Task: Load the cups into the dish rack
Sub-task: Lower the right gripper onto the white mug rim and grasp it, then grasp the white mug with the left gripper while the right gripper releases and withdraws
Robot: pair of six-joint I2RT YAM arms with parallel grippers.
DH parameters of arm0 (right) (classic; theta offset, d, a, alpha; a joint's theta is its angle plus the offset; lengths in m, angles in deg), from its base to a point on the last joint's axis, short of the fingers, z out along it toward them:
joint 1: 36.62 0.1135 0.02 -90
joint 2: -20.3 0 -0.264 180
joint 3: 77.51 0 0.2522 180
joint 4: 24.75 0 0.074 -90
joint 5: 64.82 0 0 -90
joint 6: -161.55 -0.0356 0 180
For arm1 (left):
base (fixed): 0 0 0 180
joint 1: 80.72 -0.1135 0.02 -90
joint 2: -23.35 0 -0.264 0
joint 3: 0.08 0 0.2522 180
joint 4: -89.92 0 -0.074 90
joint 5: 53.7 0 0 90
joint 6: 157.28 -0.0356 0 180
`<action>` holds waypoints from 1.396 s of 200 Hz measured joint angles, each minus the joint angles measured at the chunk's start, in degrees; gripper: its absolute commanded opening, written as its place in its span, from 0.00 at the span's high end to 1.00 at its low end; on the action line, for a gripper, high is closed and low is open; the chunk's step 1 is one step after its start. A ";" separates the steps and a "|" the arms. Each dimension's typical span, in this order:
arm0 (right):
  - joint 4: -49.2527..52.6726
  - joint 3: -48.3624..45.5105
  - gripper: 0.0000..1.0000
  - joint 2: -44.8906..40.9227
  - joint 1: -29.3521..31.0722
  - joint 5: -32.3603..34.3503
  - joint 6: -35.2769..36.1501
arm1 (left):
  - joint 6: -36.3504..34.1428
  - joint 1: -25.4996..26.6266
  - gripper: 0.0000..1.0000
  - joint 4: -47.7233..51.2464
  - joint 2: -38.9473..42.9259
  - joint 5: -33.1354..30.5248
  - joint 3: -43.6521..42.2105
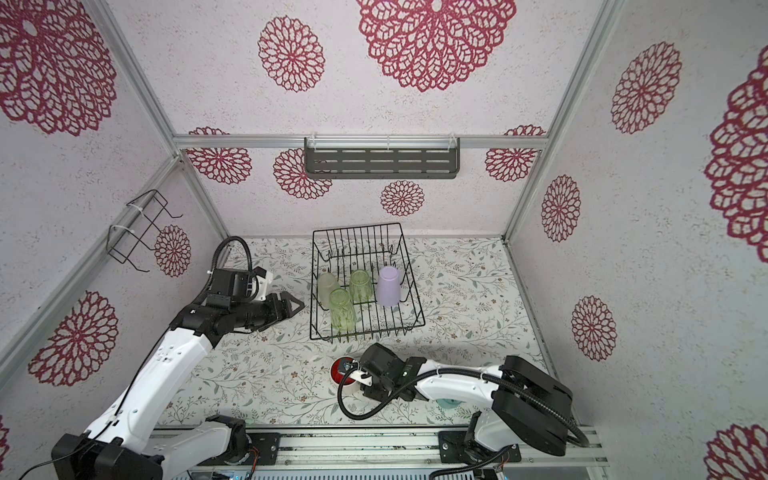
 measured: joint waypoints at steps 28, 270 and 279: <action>-1.84 -1.92 0.51 -2.84 -1.66 -2.56 -0.61 | -1.97 5.49 0.21 2.75 1.25 0.85 -1.44; -19.56 -22.67 0.07 -44.72 -14.84 6.27 -18.67 | -8.00 34.69 0.36 3.98 -20.20 -18.40 -0.76; -20.00 -22.86 0.07 -44.68 -14.84 6.34 -18.60 | -8.13 35.17 0.39 3.98 -20.39 -18.91 -0.81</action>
